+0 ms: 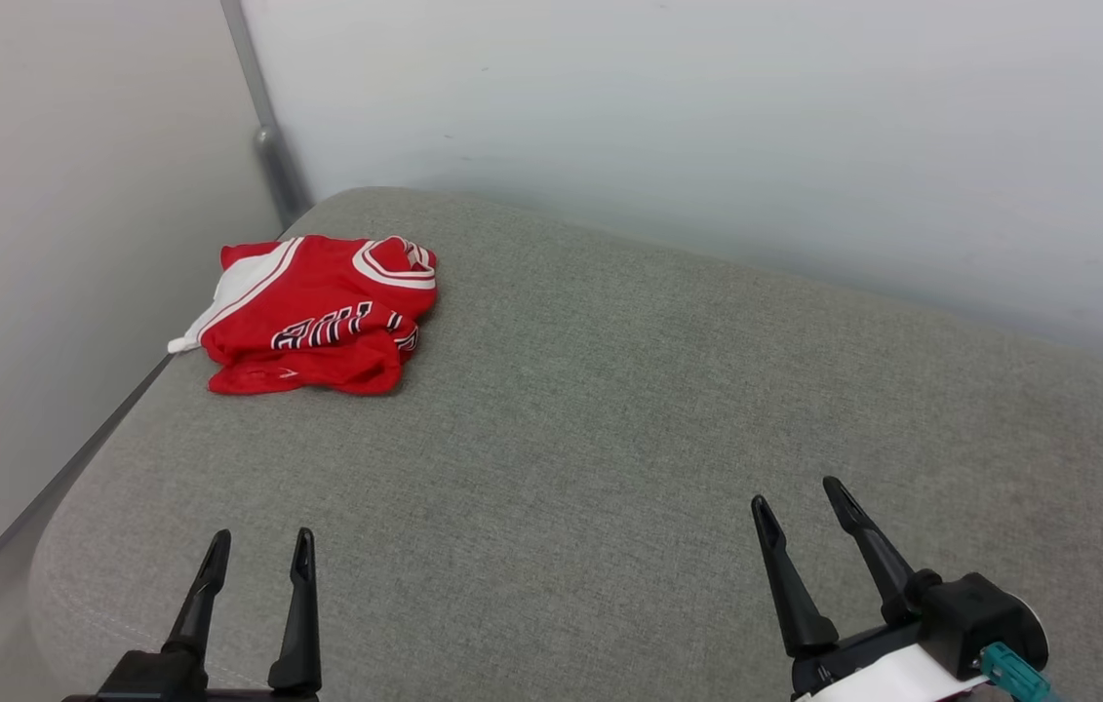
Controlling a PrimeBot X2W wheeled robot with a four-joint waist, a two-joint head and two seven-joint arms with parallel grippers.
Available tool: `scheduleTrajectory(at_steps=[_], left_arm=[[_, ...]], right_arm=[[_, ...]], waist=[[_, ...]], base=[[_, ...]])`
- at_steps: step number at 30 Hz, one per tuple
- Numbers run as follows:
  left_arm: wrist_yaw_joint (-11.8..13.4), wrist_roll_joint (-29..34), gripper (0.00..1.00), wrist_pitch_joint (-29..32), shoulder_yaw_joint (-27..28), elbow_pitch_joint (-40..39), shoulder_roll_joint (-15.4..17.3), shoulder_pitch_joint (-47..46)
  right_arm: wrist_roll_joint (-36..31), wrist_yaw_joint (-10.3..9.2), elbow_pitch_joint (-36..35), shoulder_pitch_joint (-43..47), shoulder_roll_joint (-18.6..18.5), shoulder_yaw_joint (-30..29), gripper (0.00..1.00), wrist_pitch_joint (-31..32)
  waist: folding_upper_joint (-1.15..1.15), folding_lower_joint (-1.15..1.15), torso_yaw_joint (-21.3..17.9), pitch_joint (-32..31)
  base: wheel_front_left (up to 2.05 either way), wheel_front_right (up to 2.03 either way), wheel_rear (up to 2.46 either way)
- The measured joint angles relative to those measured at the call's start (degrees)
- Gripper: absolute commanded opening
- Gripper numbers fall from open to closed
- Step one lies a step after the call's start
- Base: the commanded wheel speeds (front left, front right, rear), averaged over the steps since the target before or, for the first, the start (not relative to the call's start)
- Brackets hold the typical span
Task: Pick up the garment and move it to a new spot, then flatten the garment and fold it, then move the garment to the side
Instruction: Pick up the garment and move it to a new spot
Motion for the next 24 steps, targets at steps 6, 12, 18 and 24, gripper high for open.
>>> scheduleTrajectory(at_steps=[6,12,18,24], left_arm=[[0.1,0.5,1.00,0.0,1.2,0.3,0.0,-0.4],[-0.3,-0.3,1.00,0.0,2.3,2.6,0.4,-4.4],[-0.4,-9.0,1.00,0.0,-0.1,10.7,5.9,-12.7],[-0.4,-22.3,1.00,7.2,-5.7,19.8,18.4,-26.1]], right_arm=[[-0.6,0.00,-0.1,-0.2,0.0,0.1,1.00,0.0],[-4.5,0.00,-1.0,-1.8,0.0,-1.5,1.00,0.0],[-8.6,0.00,-2.4,-4.0,0.0,-2.9,1.00,0.0],[-12.1,0.01,-3.9,-5.6,0.1,-3.9,1.00,0.0]], waist=[[0.00,0.00,-0.4,1.2],[0.00,0.00,-1.4,5.0],[0.00,0.01,-2.9,11.2],[0.00,0.01,-4.7,18.0]], base=[[0.00,0.00,0.00],[0.00,0.00,0.00],[0.00,0.00,0.00],[0.00,0.00,0.00]])
